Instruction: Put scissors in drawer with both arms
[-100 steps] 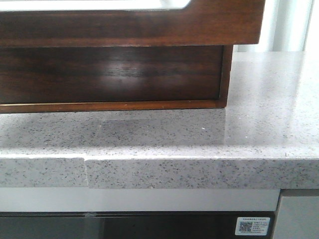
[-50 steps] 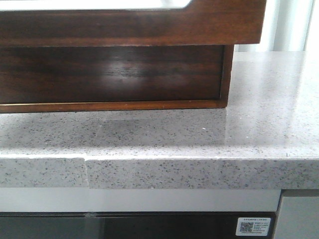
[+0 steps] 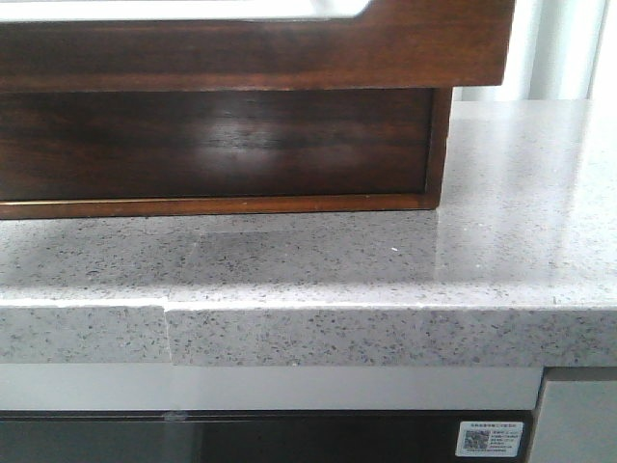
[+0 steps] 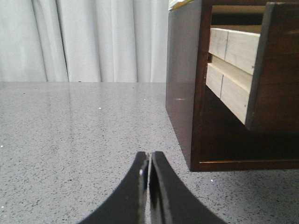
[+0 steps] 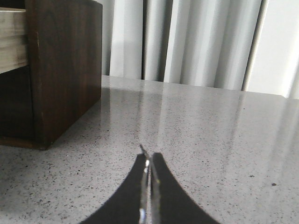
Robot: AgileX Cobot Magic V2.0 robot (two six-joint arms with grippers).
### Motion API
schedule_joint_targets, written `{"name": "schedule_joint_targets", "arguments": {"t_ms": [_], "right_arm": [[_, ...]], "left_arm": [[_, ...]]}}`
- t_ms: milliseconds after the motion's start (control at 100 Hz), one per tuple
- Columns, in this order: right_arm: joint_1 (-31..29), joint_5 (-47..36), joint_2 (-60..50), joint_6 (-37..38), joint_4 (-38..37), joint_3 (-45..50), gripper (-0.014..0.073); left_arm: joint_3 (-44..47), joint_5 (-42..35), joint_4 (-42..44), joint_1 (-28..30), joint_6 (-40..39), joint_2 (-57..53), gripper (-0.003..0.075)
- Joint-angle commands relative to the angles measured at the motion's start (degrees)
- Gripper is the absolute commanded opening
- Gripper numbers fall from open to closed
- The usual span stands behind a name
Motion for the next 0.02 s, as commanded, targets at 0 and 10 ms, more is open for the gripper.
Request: {"name": "schedule_joint_targets", "arguments": {"t_ms": [0,10], "right_arm": [[-0.43,-4.86,-1.09,-0.12,-0.83,1.03,-0.0069],[-0.43,-4.86,-1.09,-0.12,-0.83,1.03,-0.0069]], "left_arm": [[2.00,-4.57,0.04,0.07,-0.68,-1.83,-0.0020],[2.00,-4.57,0.04,0.07,-0.68,-1.83,-0.0020]]}}
